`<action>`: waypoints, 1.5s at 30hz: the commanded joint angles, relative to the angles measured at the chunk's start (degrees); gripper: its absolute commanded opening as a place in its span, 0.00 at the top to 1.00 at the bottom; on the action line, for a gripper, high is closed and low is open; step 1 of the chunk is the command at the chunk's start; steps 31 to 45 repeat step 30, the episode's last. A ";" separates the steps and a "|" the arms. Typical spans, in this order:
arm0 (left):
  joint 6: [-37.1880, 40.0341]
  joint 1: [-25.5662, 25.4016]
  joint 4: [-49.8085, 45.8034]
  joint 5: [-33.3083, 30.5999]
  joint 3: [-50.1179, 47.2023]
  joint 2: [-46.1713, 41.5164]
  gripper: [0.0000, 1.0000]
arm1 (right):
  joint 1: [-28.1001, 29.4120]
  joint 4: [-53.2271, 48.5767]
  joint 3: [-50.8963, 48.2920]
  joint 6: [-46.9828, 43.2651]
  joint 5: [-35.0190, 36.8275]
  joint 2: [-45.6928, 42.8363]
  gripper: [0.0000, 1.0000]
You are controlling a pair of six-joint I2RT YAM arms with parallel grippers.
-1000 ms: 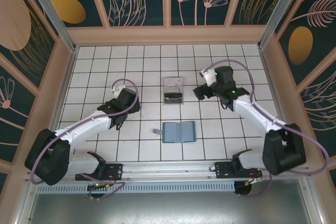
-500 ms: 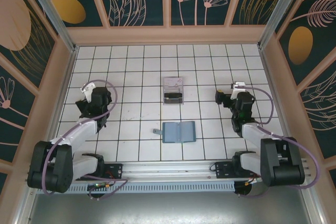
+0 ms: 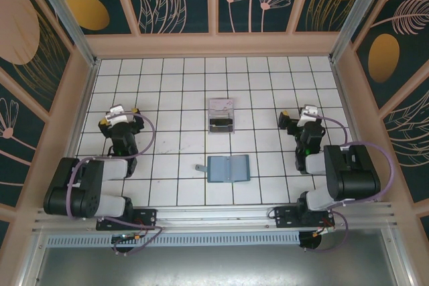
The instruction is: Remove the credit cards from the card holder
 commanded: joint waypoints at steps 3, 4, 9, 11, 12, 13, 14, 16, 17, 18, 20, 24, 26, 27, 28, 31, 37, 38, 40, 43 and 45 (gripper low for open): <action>1.91 2.09 8.95 8.09 0.45 3.33 0.02 | -1.71 8.21 0.15 1.76 -1.07 2.37 0.01; 1.85 2.43 10.60 8.99 -0.12 3.88 0.02 | -1.81 8.60 0.37 1.82 -1.43 2.83 0.01; 1.70 3.95 12.82 13.81 -0.71 5.96 0.02 | -2.07 7.84 0.56 1.92 -1.58 2.68 0.01; 1.83 4.07 12.45 14.54 -0.52 6.11 0.02 | -2.11 7.96 0.54 1.92 -1.59 2.69 0.01; 1.81 4.09 13.09 14.43 -0.61 6.21 0.01 | -2.03 7.96 0.53 1.92 -1.60 2.63 0.01; 1.81 4.09 12.49 14.57 -0.55 6.01 0.01 | -2.07 7.97 0.55 1.92 -1.59 2.66 0.01; 1.89 4.09 13.09 14.39 -0.69 6.15 0.02 | -2.07 7.81 0.62 2.01 -1.62 2.65 0.01; 1.92 4.09 13.68 14.25 -1.24 5.74 0.01 | -2.17 7.80 0.55 2.08 -1.58 2.67 0.01; 1.95 4.04 13.77 14.24 -1.29 5.72 0.01 | -2.14 7.80 0.59 2.03 -1.58 2.65 0.01; 1.97 4.09 13.77 14.29 -1.32 5.65 0.01 | -2.19 7.79 0.55 2.04 -1.58 2.68 0.01; 1.93 4.09 13.89 14.24 -1.41 5.63 0.01 | -2.16 7.80 0.54 2.05 -1.58 2.64 0.01; 1.96 4.09 13.91 14.24 -1.42 5.56 0.01 | -2.26 7.62 0.71 2.01 -1.59 2.70 0.01; 1.97 4.08 13.93 14.24 -1.43 5.62 0.01 | -2.34 7.45 0.80 2.14 -1.60 2.75 0.01; 1.98 4.09 13.91 14.28 -1.40 5.57 0.01 | -2.37 7.44 0.84 2.10 -1.60 2.78 0.01; 1.98 4.04 13.87 14.24 -1.41 5.61 0.01 | -2.42 7.42 0.80 2.17 -1.58 2.71 0.01; 1.94 4.09 13.90 14.24 -1.30 5.69 0.02 | -2.46 7.70 0.63 2.10 -1.62 2.70 0.01; 1.94 4.09 13.90 14.24 -1.30 5.69 0.02 | -2.46 7.70 0.63 2.10 -1.62 2.70 0.01; 1.94 4.09 13.90 14.24 -1.30 5.69 0.02 | -2.46 7.70 0.63 2.10 -1.62 2.70 0.01; 1.94 4.09 13.90 14.24 -1.30 5.69 0.02 | -2.46 7.70 0.63 2.10 -1.62 2.70 0.01; 1.94 4.09 13.90 14.24 -1.30 5.69 0.02 | -2.46 7.70 0.63 2.10 -1.62 2.70 0.01; 1.94 4.09 13.90 14.24 -1.30 5.69 0.02 | -2.46 7.70 0.63 2.10 -1.62 2.70 0.01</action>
